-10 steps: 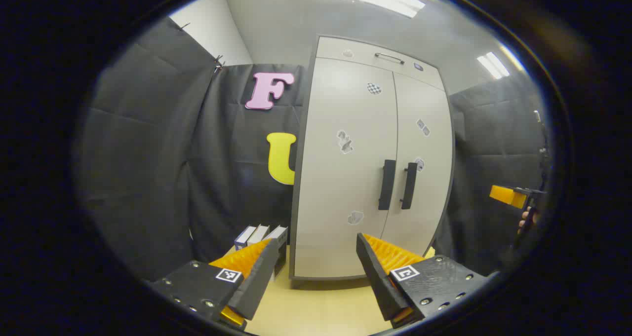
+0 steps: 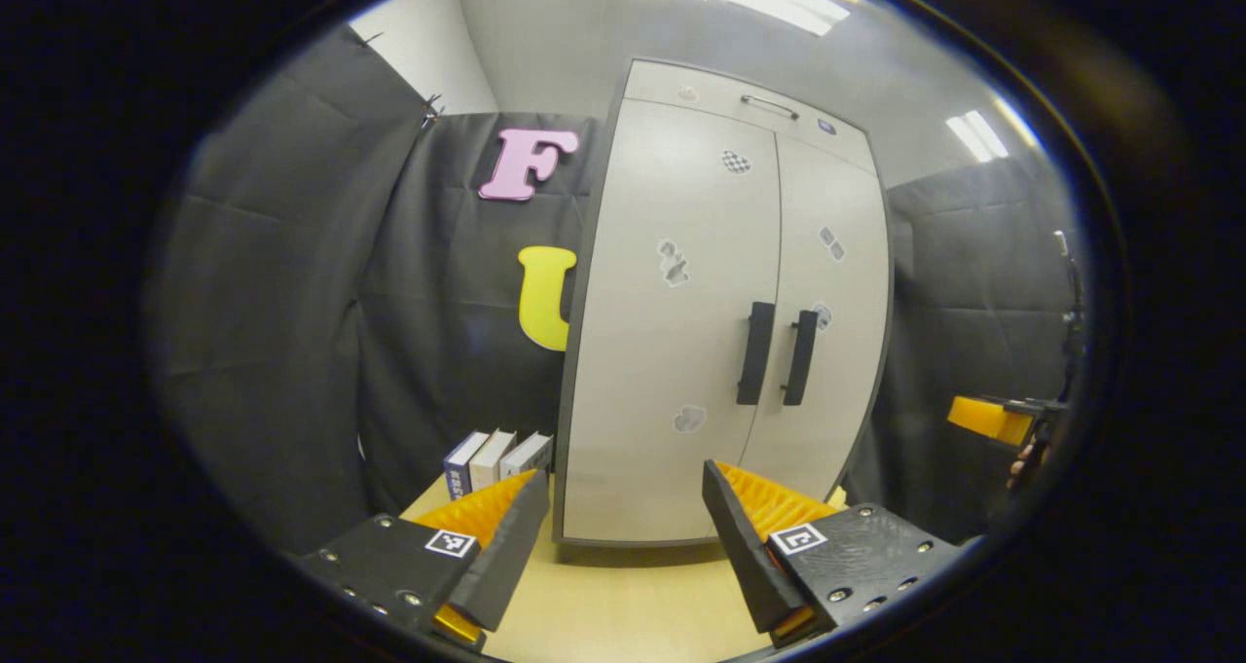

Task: Open the right door of the double-door shoe cabinet with the right hand, and open the left door with the left hand.

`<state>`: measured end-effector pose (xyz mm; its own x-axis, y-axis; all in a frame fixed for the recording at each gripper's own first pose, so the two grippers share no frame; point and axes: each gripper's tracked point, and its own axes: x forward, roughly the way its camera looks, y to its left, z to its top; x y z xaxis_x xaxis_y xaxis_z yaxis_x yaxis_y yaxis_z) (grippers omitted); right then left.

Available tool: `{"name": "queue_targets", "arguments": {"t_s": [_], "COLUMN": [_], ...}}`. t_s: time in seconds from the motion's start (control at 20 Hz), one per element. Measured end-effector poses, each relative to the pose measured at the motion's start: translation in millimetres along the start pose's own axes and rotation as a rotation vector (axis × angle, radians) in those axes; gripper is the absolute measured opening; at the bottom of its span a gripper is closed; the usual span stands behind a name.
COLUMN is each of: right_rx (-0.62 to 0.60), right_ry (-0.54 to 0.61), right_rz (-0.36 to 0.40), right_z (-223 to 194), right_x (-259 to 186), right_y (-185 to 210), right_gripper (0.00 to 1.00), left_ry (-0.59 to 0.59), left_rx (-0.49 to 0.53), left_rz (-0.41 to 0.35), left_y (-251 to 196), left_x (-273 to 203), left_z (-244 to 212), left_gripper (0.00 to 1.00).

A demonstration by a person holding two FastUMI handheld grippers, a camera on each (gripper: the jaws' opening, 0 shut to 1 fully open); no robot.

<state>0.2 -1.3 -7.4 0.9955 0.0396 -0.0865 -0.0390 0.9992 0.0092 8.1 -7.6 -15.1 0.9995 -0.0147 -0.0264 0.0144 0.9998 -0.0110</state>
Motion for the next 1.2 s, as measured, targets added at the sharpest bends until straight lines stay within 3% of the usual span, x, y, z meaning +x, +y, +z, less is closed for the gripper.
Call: {"name": "queue_targets", "arguments": {"t_s": [0.15,0.4,0.65,0.9,1.2], "right_rx": [0.01,0.013,0.028,0.05,0.067], "right_ry": [0.002,0.024,-0.008,-0.001,0.019], "right_rz": [0.005,0.041,0.093,0.159,0.216], "right_z": [-1.5,3.3,31.6,55.9,63.8], "right_x": [1.0,14.5,44.2,75.8,124.7], "right_y": [1.9,14.2,40.5,63.0,90.5], "right_gripper": [0.98,0.98,0.98,0.98,0.98], "left_ry": [0.008,0.017,0.033,0.016,0.036], "left_rx": [0.023,-0.03,0.1,0.003,0.01], "left_rz": [0.008,0.013,0.077,0.109,0.176], "left_y": [2.7,9.0,36.4,53.0,81.6], "left_x": [0.3,-0.4,-3.4,-8.3,-21.9], "left_z": [-3.9,-12.4,-21.5,-17.7,-29.3], "left_gripper": [0.94,0.94,0.93,0.94,0.93]}}
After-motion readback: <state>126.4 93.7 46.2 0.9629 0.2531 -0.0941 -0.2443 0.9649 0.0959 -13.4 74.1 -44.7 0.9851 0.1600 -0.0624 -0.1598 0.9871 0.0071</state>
